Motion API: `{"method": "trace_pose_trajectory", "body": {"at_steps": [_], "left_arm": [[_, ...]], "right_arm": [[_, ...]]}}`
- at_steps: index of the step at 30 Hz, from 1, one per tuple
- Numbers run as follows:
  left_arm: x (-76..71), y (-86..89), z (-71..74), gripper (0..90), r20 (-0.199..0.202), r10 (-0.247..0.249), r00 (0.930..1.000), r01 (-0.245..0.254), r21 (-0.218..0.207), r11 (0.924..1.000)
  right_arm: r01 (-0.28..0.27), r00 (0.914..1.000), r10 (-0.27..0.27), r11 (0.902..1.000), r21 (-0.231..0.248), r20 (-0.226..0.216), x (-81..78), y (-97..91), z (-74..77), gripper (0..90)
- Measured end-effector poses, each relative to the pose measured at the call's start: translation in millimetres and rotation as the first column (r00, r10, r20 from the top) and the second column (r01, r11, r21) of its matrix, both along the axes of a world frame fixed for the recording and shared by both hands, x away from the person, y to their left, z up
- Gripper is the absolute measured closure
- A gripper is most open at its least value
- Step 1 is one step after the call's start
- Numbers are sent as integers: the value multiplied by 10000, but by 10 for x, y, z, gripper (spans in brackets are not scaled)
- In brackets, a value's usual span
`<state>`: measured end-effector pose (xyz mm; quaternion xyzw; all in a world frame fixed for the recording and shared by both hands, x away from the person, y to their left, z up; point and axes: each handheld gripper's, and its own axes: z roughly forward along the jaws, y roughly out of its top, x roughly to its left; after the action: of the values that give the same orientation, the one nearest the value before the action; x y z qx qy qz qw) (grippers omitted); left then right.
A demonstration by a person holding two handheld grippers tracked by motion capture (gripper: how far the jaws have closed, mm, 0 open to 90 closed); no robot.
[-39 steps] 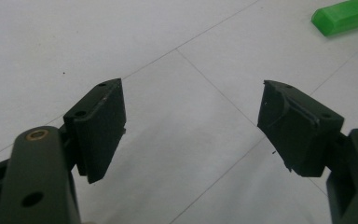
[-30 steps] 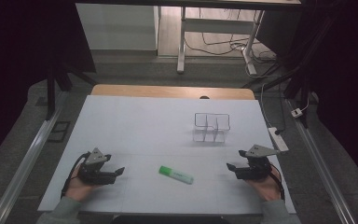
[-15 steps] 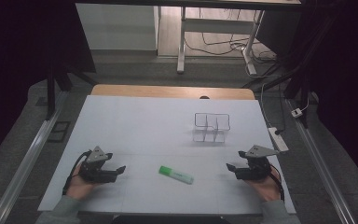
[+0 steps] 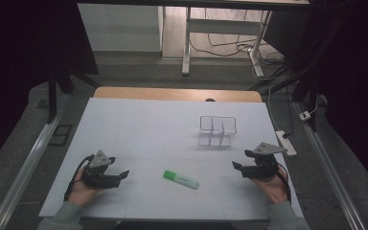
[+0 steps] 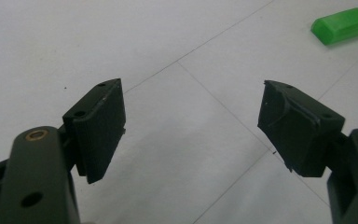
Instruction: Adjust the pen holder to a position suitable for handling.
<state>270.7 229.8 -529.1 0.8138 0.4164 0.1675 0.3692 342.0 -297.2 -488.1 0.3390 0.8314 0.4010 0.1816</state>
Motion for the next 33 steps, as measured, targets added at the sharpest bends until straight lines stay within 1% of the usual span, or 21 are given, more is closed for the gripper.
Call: {"method": "trace_pose_trajectory", "body": {"at_steps": [2,6,8,11,13,16,19,20,22,24,25,26,28,29,30,31,33], "left_arm": [[-1,1,4,221,10,72,10000,-72,7,10000],[-13,5,8,217,21,57,10000,-57,40,10000],[-28,12,8,217,13,111,9999,-111,40,9999],[-34,21,12,217,25,149,9999,-149,23,9999],[-33,17,10,217,18,132,9999,-132,21,9999],[-34,6,9,216,35,79,10000,-79,65,9999],[-30,7,9,215,30,88,10000,-88,66,9999],[-29,7,8,215,26,96,10000,-96,69,9999],[-27,4,6,215,15,103,9999,-103,80,9999],[-27,1,5,215,8,86,10000,-86,93,9999],[-27,0,4,215,2,87,10000,-87,94,9999],[-27,2,3,215,-11,96,10000,-96,104,9999],[-26,2,1,211,-40,71,10000,-70,109,9999],[-27,-1,2,211,-32,50,10000,-50,132,9999],[-27,-1,2,211,-32,50,10000,-50,132,9999],[-26,-3,3,211,-35,43,10000,-42,131,9999],[-26,-3,3,212,-40,43,10000,-43,126,9999]], "right_arm": [[-1,10000,1,10000,21,18,28,11,16,274],[76,10000,-76,10000,56,58,73,30,42,274],[87,9999,-88,9999,94,127,134,49,73,275],[153,9998,-155,9998,144,122,192,64,107,275],[305,9995,-307,9991,285,84,229,74,118,272],[365,9993,-366,9990,242,36,255,84,122,273],[490,9988,-490,9987,125,3,311,101,133,280],[553,9984,-554,9984,108,58,329,106,130,281],[645,9979,-645,9979,-28,-7,369,105,135,287],[798,9968,-797,9960,-401,40,406,104,135,293],[798,9968,-797,9960,-401,40,406,104,135,293],[905,9959,-906,9944,-538,14,451,94,129,300],[987,9950,-992,9939,-498,-93,487,77,126,303],[1063,9941,-1074,9927,-565,-157,511,63,129,302],[1110,9936,-1119,9921,-587,-135,527,53,130,303],[1153,9930,-1163,9922,-471,-193,547,44,130,303],[1247,9918,-1259,9909,-500,-216,592,30,137,307]]}}
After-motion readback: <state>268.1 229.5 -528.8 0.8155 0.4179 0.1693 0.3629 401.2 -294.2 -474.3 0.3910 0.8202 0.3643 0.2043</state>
